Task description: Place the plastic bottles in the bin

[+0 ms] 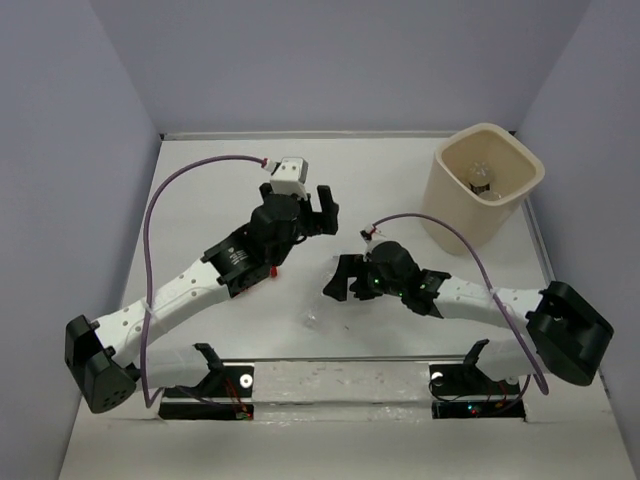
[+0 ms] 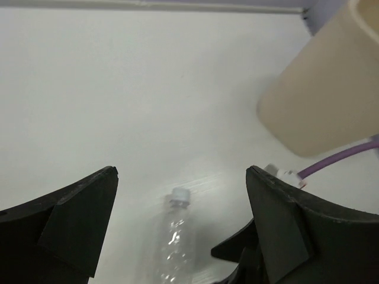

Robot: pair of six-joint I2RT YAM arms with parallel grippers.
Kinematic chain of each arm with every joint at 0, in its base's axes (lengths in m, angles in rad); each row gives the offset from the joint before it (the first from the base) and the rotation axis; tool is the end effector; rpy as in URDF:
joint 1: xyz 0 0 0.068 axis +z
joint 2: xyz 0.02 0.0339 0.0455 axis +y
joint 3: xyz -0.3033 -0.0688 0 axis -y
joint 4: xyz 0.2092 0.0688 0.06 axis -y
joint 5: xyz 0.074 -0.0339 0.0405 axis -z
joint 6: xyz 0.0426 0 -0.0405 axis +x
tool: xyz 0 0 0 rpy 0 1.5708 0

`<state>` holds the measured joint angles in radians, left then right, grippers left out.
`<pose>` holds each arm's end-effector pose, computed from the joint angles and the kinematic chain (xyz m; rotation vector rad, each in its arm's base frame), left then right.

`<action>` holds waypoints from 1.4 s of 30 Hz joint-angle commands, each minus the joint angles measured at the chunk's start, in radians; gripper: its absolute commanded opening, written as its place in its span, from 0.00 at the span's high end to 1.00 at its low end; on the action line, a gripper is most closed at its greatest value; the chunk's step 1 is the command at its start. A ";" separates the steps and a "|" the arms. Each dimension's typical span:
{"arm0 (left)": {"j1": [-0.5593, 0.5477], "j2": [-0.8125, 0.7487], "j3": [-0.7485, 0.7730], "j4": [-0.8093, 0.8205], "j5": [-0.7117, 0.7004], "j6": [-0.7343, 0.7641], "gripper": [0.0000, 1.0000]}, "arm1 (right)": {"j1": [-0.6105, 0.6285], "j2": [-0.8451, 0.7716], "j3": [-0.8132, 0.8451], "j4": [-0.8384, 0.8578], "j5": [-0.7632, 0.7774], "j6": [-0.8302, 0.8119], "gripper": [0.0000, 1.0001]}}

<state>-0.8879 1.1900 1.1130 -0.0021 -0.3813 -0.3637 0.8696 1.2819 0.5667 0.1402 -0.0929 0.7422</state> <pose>0.1597 -0.1713 0.4298 0.1440 1.6773 -0.6376 0.1444 0.1772 0.2490 -0.2070 2.3201 0.9882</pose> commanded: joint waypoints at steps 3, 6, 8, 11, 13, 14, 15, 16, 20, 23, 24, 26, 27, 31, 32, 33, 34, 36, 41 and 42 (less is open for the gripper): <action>0.007 -0.180 -0.172 -0.194 -0.243 -0.089 0.01 | 0.014 0.178 0.145 0.062 0.087 0.014 0.00; 0.009 -0.230 -0.217 -0.266 -0.298 -0.132 0.01 | 0.014 0.282 0.189 0.064 0.072 0.031 0.00; 0.012 -0.248 -0.234 -0.324 -0.324 -0.150 0.01 | 0.014 0.332 0.206 0.088 0.038 0.042 0.00; 0.017 -0.251 -0.225 -0.444 -0.358 -0.219 0.01 | 0.014 0.405 0.239 0.127 0.016 0.059 0.04; 0.018 -0.257 -0.223 -0.509 -0.350 -0.271 0.01 | 0.014 0.434 0.255 0.127 0.038 0.065 0.09; 0.018 -0.273 -0.232 -0.521 -0.338 -0.288 0.01 | 0.014 0.438 0.259 0.127 0.044 0.065 0.15; 0.018 -0.283 -0.239 -0.532 -0.328 -0.309 0.01 | 0.014 0.441 0.262 0.127 0.050 0.065 0.20; 0.018 -0.297 -0.249 -0.545 -0.306 -0.364 0.01 | 0.014 0.441 0.263 0.127 0.062 0.065 0.26; 0.027 -0.389 -0.330 -0.578 -0.263 -0.509 0.01 | 0.014 0.401 0.263 0.116 0.087 0.037 0.61; 0.046 -0.440 -0.381 -0.605 -0.252 -0.607 0.01 | 0.014 0.311 0.277 0.067 0.165 -0.035 0.75; 0.053 -0.449 -0.387 -0.608 -0.249 -0.618 0.01 | 0.014 0.257 0.283 0.032 0.176 -0.081 0.76; 0.072 -0.457 -0.387 -0.633 -0.249 -0.642 0.01 | 0.002 0.196 0.301 -0.013 0.211 -0.127 0.78; 0.078 -0.458 -0.380 -0.634 -0.248 -0.652 0.01 | 0.002 0.162 0.320 -0.054 0.226 -0.170 0.80; 0.092 -0.435 -0.338 -0.610 -0.242 -0.582 0.01 | -0.099 -0.015 0.389 -0.132 0.288 -0.282 0.83; 0.095 -0.413 -0.317 -0.575 -0.222 -0.549 0.01 | -0.157 -0.077 0.410 -0.139 0.300 -0.308 0.83; 0.095 -0.400 -0.306 -0.525 -0.176 -0.450 0.01 | -0.190 -0.102 0.461 -0.186 0.333 -0.357 0.83; 0.095 -0.383 -0.289 -0.507 -0.148 -0.390 0.01 | -0.222 -0.125 0.487 -0.198 0.349 -0.381 0.83; 0.095 -0.314 -0.223 -0.513 -0.119 -0.313 0.01 | -0.302 -0.171 0.542 -0.218 0.396 -0.437 0.83; 0.095 -0.163 -0.090 -0.647 -0.059 -0.146 0.01 | -0.475 -0.178 0.676 -0.254 0.564 -0.572 0.83; 0.095 -0.141 -0.075 -0.671 -0.047 -0.133 0.01 | -0.515 -0.177 0.685 -0.254 0.556 -0.573 0.83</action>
<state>-0.7963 0.9730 0.9421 -0.5850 -0.4889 -0.6701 0.4664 1.0992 1.1877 -0.0708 0.3477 0.2905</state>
